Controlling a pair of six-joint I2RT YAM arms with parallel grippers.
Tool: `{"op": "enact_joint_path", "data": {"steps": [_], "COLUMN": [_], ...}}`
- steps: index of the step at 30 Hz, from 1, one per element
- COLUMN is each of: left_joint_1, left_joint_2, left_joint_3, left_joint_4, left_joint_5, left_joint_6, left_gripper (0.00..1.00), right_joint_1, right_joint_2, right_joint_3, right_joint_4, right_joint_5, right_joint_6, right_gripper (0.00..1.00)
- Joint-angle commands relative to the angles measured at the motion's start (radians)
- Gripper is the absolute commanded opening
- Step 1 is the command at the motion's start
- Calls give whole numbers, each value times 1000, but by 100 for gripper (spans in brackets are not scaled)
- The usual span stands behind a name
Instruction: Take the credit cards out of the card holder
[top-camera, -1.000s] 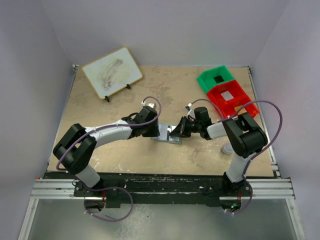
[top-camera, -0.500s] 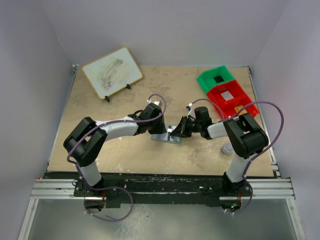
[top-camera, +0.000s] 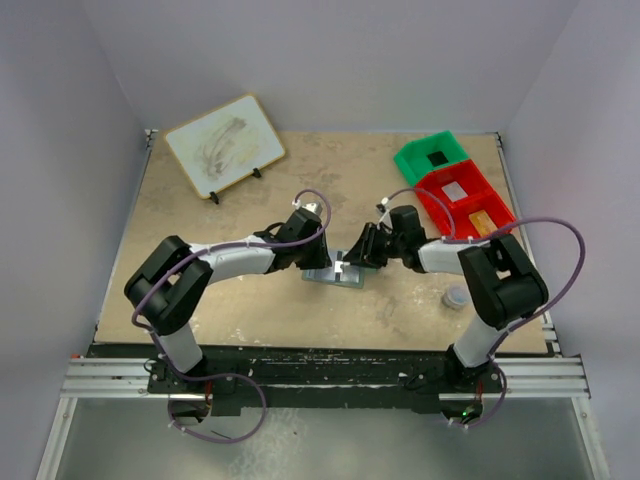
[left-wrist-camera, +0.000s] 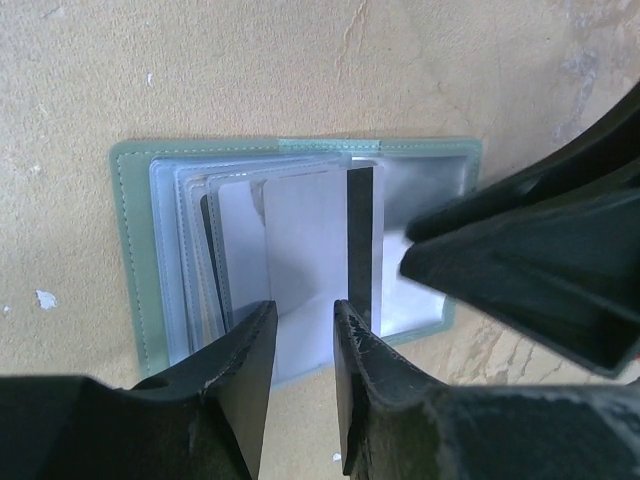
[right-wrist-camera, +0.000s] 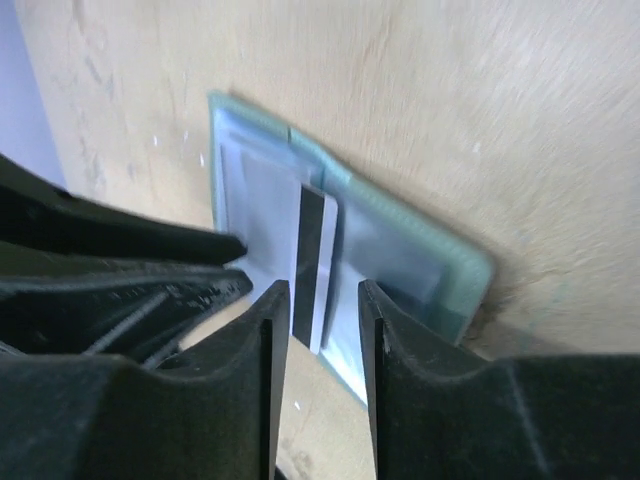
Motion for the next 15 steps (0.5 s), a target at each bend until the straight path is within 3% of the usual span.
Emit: {"op": "enact_joint_path", "data": {"steps": [1,5,10,15], "left_joint_1": [0,0,0,0], "left_joint_2": [-25,-31,-55,-91], "left_joint_3": [-23,-18,-14,19], "left_joint_4": [-64,-70,-62,-68], "left_joint_5": [-35,-38,-34,-15], "left_joint_6": [5,10,7,20], "left_gripper": [28,28,29,33], "right_joint_1": [-34,-109,-232,-326], "right_joint_2": [-125,-174,-123,-5], "right_joint_3": [178,317,524,709], "right_joint_4": [-291,-447,-593,-669], "right_joint_5": [262,422,589,697], "right_joint_6": [-148,-228,-262,-251], "right_gripper": [41,53,71,77]}}
